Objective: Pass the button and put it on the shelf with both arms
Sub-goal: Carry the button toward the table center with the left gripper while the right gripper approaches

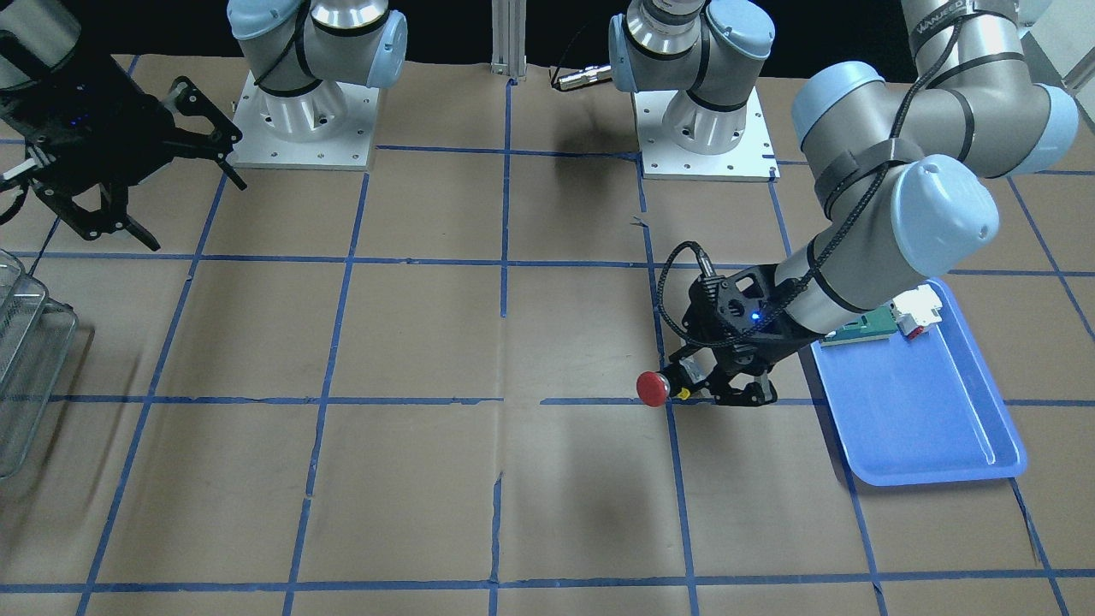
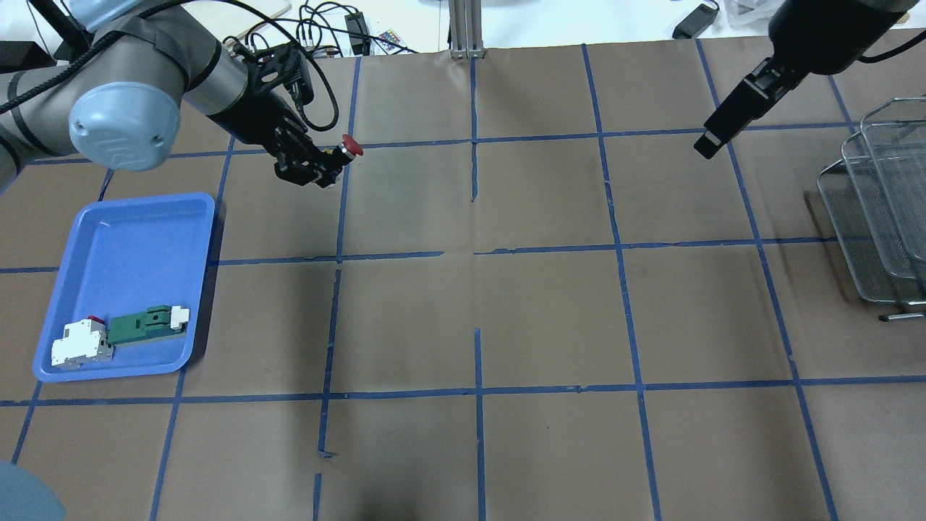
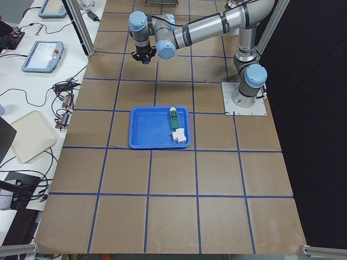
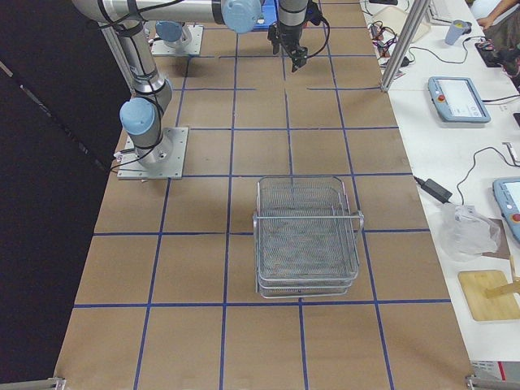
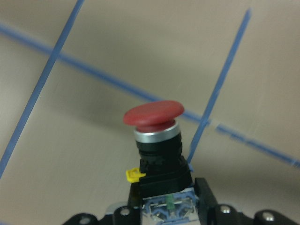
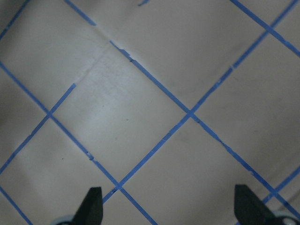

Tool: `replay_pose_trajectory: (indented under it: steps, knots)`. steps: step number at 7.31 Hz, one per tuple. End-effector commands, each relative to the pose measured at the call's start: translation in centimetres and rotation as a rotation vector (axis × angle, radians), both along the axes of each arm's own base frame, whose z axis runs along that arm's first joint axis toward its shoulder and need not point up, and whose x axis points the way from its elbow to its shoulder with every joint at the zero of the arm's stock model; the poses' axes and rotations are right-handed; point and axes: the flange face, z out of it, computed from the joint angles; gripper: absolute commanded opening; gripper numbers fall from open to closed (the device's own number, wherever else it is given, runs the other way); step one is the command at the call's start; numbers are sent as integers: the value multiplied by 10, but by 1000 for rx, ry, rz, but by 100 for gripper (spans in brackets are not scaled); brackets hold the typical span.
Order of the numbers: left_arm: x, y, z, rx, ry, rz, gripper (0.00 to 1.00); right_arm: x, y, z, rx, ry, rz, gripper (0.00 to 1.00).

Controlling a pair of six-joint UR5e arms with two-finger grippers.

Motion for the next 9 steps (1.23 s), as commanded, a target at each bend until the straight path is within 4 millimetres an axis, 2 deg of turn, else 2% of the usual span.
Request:
replay_pose_trajectory:
  steps: [1,2,4,6,7,9]
  knots:
    - [-49,18,32,-48,73,-43,0,19,10,-45,-58,-192,307,100]
    - [-70,28,46,-54,113,-37,0,29,11,-45,-137,-241,459,100]
    - [-109,43,72,-108,230,-77,0,61,18,-40,-189,-248,628,100]
    - [-162,63,88,-227,300,-154,0,73,35,-11,-289,-220,664,100]
    - [-176,71,89,-227,322,-178,0,85,26,-4,-371,-319,655,100]
    - [-198,90,96,-222,348,-217,0,84,30,2,-401,-281,707,100]
